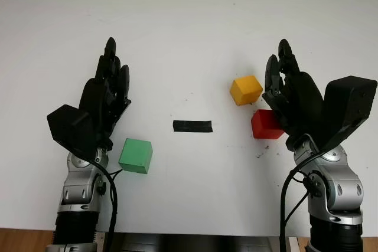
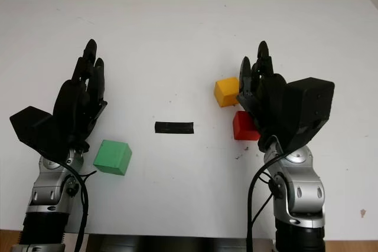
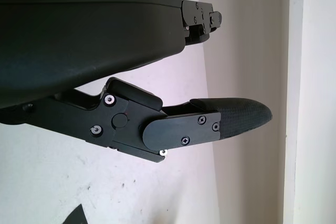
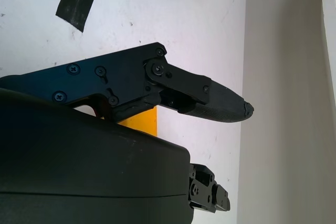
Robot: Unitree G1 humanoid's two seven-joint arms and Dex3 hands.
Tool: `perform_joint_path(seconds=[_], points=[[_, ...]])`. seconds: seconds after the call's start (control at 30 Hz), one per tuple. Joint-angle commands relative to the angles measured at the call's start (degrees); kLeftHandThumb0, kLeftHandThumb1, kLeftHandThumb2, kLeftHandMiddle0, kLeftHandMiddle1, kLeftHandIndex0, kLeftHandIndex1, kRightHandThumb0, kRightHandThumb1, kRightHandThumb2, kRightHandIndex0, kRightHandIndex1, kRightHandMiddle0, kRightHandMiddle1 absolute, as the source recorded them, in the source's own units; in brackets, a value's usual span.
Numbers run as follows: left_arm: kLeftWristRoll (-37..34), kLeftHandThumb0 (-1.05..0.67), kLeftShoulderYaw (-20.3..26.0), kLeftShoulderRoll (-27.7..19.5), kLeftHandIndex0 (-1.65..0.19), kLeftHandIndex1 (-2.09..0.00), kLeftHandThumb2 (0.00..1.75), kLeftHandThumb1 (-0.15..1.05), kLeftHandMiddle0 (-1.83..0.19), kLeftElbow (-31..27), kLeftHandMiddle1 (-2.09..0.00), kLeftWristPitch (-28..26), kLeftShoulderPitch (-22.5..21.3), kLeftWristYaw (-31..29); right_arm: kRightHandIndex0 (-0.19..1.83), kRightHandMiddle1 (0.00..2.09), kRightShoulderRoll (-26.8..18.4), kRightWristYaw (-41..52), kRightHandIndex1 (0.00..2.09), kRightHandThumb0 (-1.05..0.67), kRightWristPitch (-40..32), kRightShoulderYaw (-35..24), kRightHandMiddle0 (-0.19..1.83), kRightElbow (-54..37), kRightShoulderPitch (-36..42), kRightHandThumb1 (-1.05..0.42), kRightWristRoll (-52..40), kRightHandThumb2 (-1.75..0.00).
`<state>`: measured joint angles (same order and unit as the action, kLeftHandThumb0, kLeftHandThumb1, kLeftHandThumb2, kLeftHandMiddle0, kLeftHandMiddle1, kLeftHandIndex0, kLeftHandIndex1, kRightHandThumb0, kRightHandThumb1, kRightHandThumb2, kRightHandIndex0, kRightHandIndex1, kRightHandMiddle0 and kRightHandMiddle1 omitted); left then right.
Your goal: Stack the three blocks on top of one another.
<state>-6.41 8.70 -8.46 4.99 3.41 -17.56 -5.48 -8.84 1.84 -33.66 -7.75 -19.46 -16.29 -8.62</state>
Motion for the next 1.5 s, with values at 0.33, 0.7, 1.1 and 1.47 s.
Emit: perform_joint_path(seconds=[0.33, 0.7, 1.1, 1.47], points=[[0.41, -0.78, -0.02, 0.03, 0.02, -0.07, 0.55, 1.05, 0.07, 0.77, -0.06, -0.23, -0.76, 0.85, -0.19, 0.00, -1.50, 0.37, 0.00, -0.57, 0.17, -1.45, -0.19, -0.42, -1.85, -1.05, -0.05, -0.73], [-1.15, -0.78, 1.72, -1.46, 0.04, -0.05, 0.56, 1.05, 0.08, -0.31, -0.05, -0.45, -0.03, -0.41, -0.05, 0.10, -14.83, 5.95, 0.08, -0.68, 1.97, -2.55, -0.03, -1.29, -10.12, -1.05, 4.70, -0.31], [-1.83, -0.77, 1.97, -1.98, 0.04, -0.06, 0.53, 1.05, 0.08, -0.20, -0.05, -0.37, 0.35, -1.15, 0.38, 0.67, -32.69, 18.42, 0.26, -0.62, 6.23, -2.82, 0.17, -4.65, -6.30, -0.93, 12.92, -0.05], [-1.56, -0.77, 1.29, -1.91, 0.04, -0.05, 0.54, 1.05, 0.09, -0.19, -0.05, -0.74, 0.23, -0.96, 0.63, 0.08, -44.19, 26.09, 0.19, -0.57, 8.41, 0.16, 0.67, -17.61, 7.76, -0.81, 33.06, -0.06]])
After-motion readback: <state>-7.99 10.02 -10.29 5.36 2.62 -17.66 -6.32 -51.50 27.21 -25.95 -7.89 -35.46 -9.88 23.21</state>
